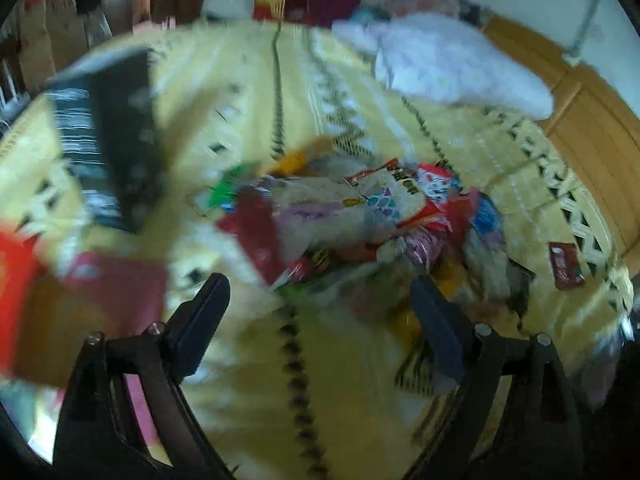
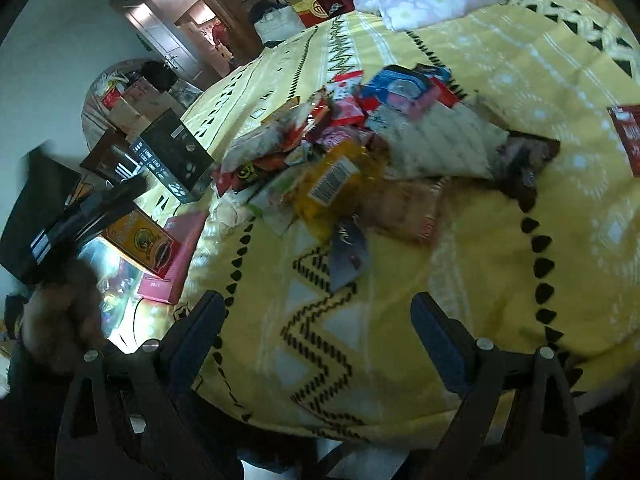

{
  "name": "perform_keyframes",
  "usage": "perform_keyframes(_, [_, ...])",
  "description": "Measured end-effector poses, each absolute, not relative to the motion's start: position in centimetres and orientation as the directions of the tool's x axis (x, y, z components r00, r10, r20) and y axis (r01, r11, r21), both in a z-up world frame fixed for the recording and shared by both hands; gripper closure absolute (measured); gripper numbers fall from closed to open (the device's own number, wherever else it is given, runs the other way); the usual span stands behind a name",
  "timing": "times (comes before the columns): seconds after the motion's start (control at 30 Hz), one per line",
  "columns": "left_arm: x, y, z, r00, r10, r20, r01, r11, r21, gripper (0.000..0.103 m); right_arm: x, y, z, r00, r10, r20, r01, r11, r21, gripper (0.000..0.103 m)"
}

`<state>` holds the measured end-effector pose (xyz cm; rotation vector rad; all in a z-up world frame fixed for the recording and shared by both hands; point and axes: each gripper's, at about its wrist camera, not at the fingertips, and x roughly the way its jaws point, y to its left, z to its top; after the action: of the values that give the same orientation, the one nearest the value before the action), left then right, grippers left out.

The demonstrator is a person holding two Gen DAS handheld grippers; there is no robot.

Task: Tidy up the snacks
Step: 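Grasp the white puffed-rice bag with left tool while right grasps dark blue packet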

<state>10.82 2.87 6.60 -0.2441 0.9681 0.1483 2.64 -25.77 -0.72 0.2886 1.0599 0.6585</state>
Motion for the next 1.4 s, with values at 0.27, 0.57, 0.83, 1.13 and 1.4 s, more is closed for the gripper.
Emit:
perform_keyframes(0.27, [19.4,2.4,3.0,0.459,0.078,-0.885,-0.299,0.952,-0.071,0.011,4.4,-29.2,-2.8,0.294,0.635,-0.715,-0.304,0.771,0.560,0.007])
perform_keyframes(0.57, [19.1,4.6,0.1,0.445,0.135,-0.885,-0.355,0.934,-0.036,0.055,6.1,-29.8,-3.9,0.282,0.667,-0.689,-0.297,0.744,0.599,0.008])
perform_keyframes(0.83, [12.4,0.3,3.0,0.559,0.123,-0.820,-0.206,0.979,0.006,0.082,6.2,-30.2,-3.9,0.295,0.666,-0.685,-0.307,0.745,0.592,0.008])
perform_keyframes(1.13, [2.3,-0.2,-0.3,0.455,-0.080,-0.887,-0.188,0.965,-0.183,0.074,4.8,-28.8,-5.9,0.235,0.660,-0.714,-0.308,0.747,0.589,0.008])
perform_keyframes(1.4, [-1.4,-0.7,-1.3,0.456,0.000,-0.890,-0.253,0.959,-0.130,0.039,3.9,-27.6,-5.6,0.231,0.656,-0.718,-0.324,0.748,0.579,0.008])
